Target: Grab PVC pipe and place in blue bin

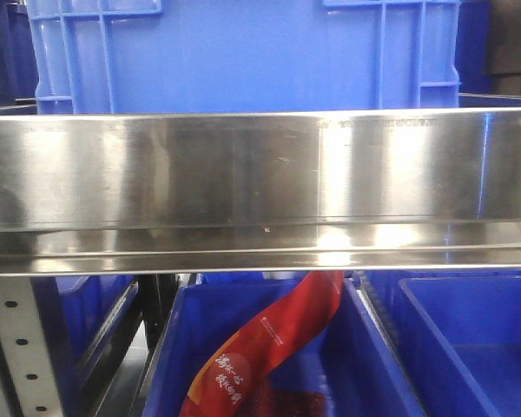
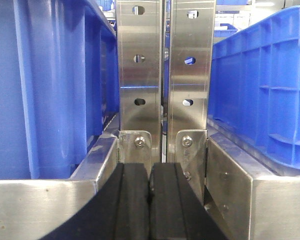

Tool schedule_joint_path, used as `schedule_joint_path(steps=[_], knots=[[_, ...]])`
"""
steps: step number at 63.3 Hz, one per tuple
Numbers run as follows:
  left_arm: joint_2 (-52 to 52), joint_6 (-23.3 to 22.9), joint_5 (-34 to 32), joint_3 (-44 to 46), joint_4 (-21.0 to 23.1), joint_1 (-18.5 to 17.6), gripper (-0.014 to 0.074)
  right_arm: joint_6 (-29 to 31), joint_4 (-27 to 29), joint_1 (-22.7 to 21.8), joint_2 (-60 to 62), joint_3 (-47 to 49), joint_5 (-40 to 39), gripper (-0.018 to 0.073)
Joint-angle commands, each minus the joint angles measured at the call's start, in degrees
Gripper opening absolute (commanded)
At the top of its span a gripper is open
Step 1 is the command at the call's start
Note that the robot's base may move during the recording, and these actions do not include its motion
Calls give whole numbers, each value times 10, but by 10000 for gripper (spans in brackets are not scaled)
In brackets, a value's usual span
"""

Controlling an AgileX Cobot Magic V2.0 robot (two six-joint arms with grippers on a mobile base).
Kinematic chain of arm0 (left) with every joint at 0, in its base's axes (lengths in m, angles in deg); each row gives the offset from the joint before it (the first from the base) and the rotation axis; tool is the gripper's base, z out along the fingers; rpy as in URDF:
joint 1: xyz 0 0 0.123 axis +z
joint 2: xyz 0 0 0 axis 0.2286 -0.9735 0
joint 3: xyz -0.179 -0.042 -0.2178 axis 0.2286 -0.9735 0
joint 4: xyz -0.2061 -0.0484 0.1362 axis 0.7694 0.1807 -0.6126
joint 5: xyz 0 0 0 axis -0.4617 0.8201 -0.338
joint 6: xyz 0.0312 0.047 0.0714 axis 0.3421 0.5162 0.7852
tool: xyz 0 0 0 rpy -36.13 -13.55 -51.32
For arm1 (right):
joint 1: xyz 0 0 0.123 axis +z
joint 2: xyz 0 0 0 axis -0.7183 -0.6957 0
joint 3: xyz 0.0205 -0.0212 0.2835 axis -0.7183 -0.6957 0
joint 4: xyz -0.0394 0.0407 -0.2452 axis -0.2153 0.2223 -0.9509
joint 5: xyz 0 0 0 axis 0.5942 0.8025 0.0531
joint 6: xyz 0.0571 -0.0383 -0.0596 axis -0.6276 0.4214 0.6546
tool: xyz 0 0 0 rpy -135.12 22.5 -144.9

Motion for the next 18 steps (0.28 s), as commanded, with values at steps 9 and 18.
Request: schedule_joint_path(steps=[9,18], knots=[[3,0,-13,1,4,1,-111,2,1,-2,2,0,-8,-167],[3,0,-13,1,4,1,-111,2,1,-2,2,0,-8,-167]])
